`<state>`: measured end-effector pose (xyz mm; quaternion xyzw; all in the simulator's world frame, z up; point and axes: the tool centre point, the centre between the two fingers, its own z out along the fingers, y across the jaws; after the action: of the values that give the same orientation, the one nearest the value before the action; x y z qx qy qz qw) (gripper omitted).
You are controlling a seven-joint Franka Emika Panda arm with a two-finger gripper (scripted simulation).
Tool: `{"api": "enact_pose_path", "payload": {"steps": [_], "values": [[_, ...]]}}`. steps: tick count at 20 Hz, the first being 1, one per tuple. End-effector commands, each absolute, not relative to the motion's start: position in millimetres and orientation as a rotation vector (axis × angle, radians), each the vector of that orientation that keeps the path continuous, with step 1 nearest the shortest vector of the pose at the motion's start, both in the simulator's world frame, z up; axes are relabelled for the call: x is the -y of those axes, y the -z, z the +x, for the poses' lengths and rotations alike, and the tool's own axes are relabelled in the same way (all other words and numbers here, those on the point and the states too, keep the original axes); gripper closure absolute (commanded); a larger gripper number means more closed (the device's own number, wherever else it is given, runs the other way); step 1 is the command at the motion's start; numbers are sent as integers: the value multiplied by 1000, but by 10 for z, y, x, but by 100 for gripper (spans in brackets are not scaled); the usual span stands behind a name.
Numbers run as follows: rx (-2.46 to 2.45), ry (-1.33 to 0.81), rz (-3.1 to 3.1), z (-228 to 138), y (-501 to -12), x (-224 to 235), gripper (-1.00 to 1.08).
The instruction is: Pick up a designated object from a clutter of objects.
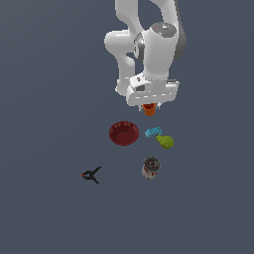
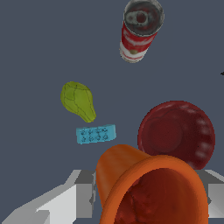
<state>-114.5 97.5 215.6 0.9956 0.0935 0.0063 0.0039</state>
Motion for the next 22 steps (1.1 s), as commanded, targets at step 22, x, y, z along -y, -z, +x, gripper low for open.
{"api": "enact_pose_path", "payload": {"steps": [22], "values": [[-301,-1,3127,-1191,-3690,-2309,108]]}}
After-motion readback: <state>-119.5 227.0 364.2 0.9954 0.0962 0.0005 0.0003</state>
